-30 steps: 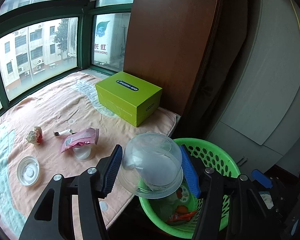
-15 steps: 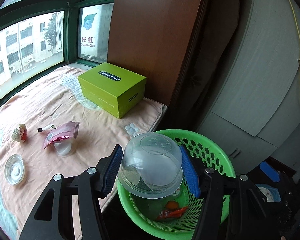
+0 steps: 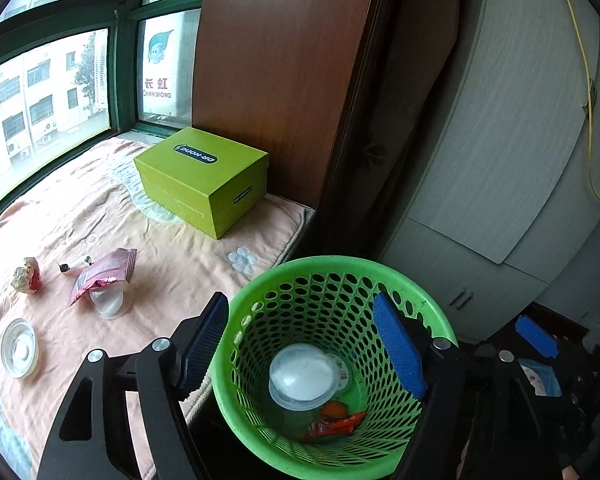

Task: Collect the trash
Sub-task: 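Return both grippers from the basket to the blanket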

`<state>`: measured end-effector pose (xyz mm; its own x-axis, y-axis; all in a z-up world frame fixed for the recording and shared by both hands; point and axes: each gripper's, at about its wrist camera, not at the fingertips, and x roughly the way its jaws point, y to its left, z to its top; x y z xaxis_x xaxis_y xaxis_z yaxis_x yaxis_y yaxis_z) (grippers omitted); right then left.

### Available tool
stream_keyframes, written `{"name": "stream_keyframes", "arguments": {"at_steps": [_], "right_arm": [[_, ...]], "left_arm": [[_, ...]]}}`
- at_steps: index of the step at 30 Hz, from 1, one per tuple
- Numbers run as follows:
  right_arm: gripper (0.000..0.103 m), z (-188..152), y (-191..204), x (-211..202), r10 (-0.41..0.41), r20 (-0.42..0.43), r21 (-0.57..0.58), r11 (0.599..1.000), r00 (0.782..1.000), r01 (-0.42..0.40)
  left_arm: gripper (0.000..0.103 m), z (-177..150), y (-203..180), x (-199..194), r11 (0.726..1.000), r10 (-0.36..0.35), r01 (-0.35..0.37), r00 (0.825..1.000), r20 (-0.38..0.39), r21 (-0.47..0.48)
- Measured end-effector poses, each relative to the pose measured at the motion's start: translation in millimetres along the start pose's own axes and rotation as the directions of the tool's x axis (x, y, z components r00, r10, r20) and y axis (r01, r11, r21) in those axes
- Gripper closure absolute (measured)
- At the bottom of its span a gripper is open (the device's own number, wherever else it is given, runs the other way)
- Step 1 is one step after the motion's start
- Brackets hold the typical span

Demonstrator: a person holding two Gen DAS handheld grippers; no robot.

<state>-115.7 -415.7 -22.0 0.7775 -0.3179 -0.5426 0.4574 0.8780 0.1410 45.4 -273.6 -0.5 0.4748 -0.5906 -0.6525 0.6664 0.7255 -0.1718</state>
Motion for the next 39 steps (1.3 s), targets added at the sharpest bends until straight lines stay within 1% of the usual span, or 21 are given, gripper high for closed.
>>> {"name": "stream_keyframes", "arguments": {"at_steps": [6,8,14,23,30,39], "right_arm": [[0.006,0.7,8.0,2.7,0.015,-0.005,-0.019,1.0,1.0,-0.015],[0.006,1.0,11.5,3.9,0.021,-0.008,-0.027,0.999,1.0,-0.022],[0.006,3.5,23.9,7.3,0.05,-0.011,-0.05,0.997,0.999,-0.05],[0.006,9.1,54.5,16.5,0.112,-0.023,-0.104,0.988,0.993,-0.114],[0.006,14.3,83.1,27.2,0.162,-0.043,-0.147,0.975,0.986,-0.167],[0.006,19.7,128.7,49.6,0.222,-0.08,-0.219,0.947,0.972,-0.235]], "left_arm": [[0.031,1.3,11.4,-9.8,1.0,0.021,-0.021,1.0,0.015,-0.017],[0.029,1.6,16.5,-14.1,0.999,0.033,-0.033,0.999,0.022,-0.021],[0.026,0.9,34.0,-30.2,0.996,0.079,-0.078,0.996,0.047,-0.032],[0.02,-3.7,75.2,-51.1,0.983,0.155,-0.148,0.986,0.062,-0.104],[0.017,-13.9,119.4,-64.2,0.96,0.224,-0.213,0.973,0.046,-0.18],[0.016,-29.1,176.9,-77.4,0.918,0.312,-0.297,0.95,0.014,-0.262]]}}
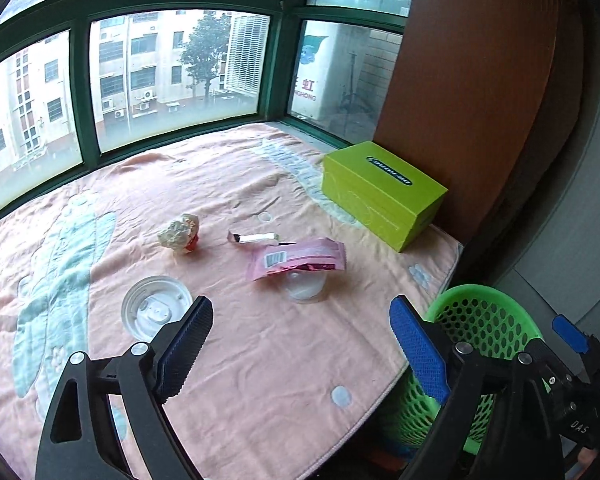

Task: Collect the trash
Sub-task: 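Return both grippers from the basket to the blanket, then grasp the pink snack bag with right gripper while left gripper grasps white round lid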

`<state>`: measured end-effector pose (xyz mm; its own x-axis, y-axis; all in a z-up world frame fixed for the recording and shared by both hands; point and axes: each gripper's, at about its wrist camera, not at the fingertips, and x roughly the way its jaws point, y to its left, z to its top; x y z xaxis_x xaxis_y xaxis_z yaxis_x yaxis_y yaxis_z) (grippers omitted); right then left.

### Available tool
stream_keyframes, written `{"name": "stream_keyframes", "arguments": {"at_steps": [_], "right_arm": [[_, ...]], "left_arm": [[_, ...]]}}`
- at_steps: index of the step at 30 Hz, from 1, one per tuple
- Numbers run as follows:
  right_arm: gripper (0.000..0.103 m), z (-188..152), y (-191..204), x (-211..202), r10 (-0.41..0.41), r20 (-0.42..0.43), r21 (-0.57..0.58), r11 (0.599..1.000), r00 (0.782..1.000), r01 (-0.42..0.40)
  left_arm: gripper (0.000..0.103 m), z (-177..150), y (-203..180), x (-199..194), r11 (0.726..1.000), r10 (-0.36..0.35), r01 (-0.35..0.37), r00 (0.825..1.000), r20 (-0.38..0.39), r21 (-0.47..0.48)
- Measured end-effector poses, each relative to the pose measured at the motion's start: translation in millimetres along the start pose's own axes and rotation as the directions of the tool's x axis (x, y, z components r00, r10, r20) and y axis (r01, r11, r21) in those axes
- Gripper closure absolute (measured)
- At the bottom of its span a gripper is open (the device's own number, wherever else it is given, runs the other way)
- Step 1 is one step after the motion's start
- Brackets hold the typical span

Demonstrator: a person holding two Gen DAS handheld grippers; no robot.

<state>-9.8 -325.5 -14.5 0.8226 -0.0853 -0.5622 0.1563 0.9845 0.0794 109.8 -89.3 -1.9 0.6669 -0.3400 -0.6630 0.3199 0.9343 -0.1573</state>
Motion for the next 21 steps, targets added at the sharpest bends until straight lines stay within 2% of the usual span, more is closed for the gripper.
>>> {"name": "stream_keyframes", "arguments": {"at_steps": [10,13,21], "right_arm": [[0.006,15.3,45.6,50.4,0.129,-0.071,-0.028,0.991,0.989,-0.131],[0.006,18.8,61.9,68.9,0.145,-0.095,-0.056,0.987,0.985,-0.151],[0.006,37.4,82.1,117.6,0.211,-0.151,-0.034,0.975,0.966,-0.218]], "left_arm": [[0.016,-1.8,63.7,-1.4,0.992,0.083,-0.083,0.997,-0.005,-0.097],[0.016,-4.1,78.3,-1.4,0.988,0.102,-0.103,0.995,-0.013,-0.116],[0.016,-10.6,109.9,8.4,0.976,0.137,-0.142,0.99,-0.045,-0.164]]}}
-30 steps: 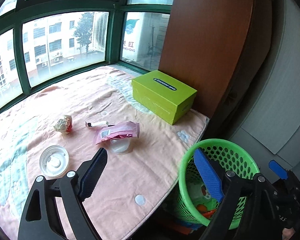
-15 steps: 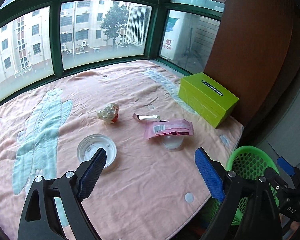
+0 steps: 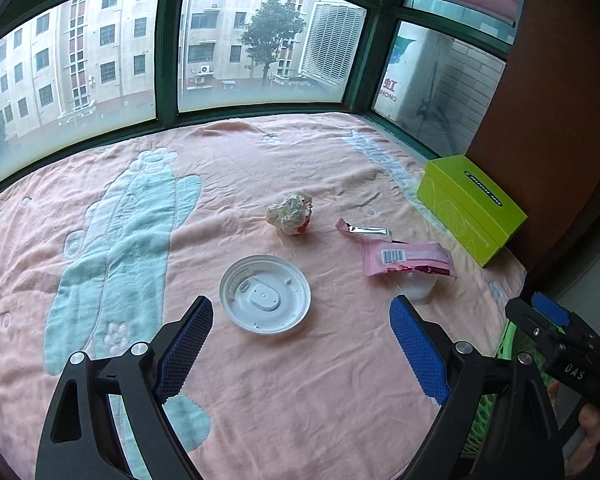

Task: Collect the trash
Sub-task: 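Grasp the pink snack bag with right gripper while left gripper grasps white round lid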

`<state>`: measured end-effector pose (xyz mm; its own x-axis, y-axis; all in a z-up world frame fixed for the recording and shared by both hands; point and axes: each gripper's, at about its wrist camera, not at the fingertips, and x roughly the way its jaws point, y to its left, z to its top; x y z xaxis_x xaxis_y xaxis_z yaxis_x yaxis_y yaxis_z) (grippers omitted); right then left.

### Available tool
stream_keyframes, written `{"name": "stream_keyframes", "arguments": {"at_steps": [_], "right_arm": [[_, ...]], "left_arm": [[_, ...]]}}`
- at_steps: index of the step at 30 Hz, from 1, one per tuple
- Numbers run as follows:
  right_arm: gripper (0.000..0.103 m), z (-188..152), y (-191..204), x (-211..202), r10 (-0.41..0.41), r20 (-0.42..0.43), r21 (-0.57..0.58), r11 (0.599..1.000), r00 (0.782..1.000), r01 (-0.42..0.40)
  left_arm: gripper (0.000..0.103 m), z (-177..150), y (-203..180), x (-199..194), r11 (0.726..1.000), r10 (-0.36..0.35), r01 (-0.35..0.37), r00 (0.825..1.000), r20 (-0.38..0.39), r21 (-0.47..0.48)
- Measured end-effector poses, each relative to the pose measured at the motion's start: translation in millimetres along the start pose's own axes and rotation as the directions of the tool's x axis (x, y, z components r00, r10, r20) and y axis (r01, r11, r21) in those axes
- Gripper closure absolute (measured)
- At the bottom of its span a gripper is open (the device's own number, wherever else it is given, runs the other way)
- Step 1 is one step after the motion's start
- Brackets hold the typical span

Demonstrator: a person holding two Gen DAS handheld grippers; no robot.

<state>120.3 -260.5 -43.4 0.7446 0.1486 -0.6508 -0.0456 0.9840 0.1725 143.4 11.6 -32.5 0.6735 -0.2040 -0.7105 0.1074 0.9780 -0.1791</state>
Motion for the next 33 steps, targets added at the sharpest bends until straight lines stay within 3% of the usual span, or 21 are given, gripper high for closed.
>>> {"name": "stream_keyframes", "arguments": {"at_steps": [21,27,33], "right_arm": [[0.012,25.6,-20.8,129.5,-0.019,-0.182,0.066,0.997,0.983,0.031],[0.025,27.1,-19.6,139.1,-0.022,-0.184,0.06,0.998,0.983,0.034],[0.046,32.5,-9.3,134.5,-0.061,-0.15,-0.013,0.998,0.987,0.059]], "left_arm": [[0.016,4.4,53.1,69.8,0.994,0.078,-0.086,0.99,-0.118,-0.064],[0.018,8.5,59.7,92.3,0.994,0.086,-0.096,0.985,-0.151,-0.06],[0.024,8.4,61.5,114.3,0.995,0.075,-0.086,0.979,-0.19,-0.051]]}}
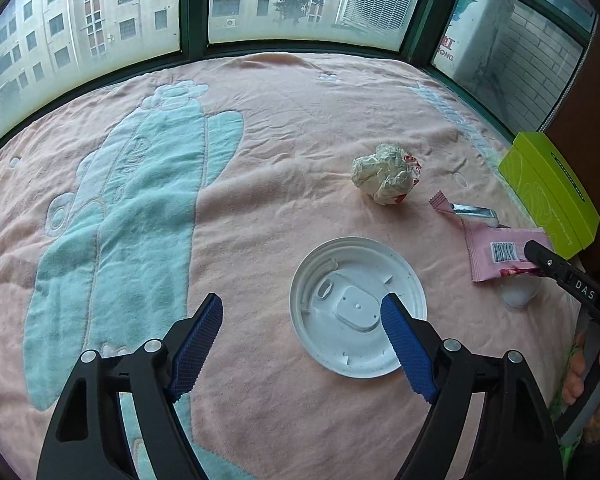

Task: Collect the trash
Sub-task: 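Grasp the pink snack bag with right gripper while left gripper grasps white round lid, then drop the pink bag into the basket with right gripper while left gripper carries white lid there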

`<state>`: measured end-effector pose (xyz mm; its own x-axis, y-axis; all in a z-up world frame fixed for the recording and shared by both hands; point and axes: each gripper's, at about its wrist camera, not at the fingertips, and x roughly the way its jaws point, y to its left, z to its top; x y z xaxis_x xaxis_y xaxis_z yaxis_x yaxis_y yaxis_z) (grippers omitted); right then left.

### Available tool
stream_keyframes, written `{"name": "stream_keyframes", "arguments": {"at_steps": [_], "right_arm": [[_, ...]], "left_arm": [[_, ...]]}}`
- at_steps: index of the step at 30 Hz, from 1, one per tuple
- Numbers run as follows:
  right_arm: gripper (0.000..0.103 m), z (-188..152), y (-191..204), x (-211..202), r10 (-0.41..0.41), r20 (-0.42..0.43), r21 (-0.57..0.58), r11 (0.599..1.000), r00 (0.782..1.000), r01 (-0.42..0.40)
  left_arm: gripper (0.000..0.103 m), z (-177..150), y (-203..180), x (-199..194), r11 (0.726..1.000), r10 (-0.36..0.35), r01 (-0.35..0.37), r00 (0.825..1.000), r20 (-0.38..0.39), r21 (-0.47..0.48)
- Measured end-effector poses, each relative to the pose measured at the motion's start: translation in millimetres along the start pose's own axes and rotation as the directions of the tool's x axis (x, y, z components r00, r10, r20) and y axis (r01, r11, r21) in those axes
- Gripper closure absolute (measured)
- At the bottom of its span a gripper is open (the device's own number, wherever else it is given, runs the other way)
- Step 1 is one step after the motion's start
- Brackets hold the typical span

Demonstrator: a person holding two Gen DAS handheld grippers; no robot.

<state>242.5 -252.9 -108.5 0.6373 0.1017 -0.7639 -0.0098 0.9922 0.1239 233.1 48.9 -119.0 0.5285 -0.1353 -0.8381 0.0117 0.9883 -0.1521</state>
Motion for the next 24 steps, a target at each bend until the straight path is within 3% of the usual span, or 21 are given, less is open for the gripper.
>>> {"name": "stream_keyframes", "arguments": {"at_steps": [1,9,13,19,24], "right_arm": [[0.051,0.7,1.9,-1.4,0.002,0.006,-0.009,1.0,1.0,-0.002],[0.064,-0.7,14.7,-20.1,0.021,0.059,-0.042,0.999,0.998,-0.018],[0.071,-2.2,17.5,-32.8,0.052,0.08,-0.029,0.998,0.995,-0.05],[0.074,-5.3,17.7,-55.5,0.076,0.116,-0.015,0.997,0.99,-0.074],[0.075,-12.5,16.5,-75.1,0.084,0.144,-0.002,0.996,0.986,-0.085]], "left_arm": [[0.026,0.1,0.0,2.8,1.0,-0.002,0.002,1.0,-0.005,0.0],[0.041,0.2,3.0,20.1,0.999,-0.034,0.034,0.999,-0.041,-0.006],[0.057,-0.2,6.5,25.2,1.0,-0.028,0.027,0.998,-0.052,-0.012],[0.09,-1.3,7.8,27.6,1.0,-0.013,0.012,0.999,-0.049,-0.022],[0.094,-2.8,2.7,16.8,1.0,-0.001,0.001,1.0,-0.024,-0.017]]}}
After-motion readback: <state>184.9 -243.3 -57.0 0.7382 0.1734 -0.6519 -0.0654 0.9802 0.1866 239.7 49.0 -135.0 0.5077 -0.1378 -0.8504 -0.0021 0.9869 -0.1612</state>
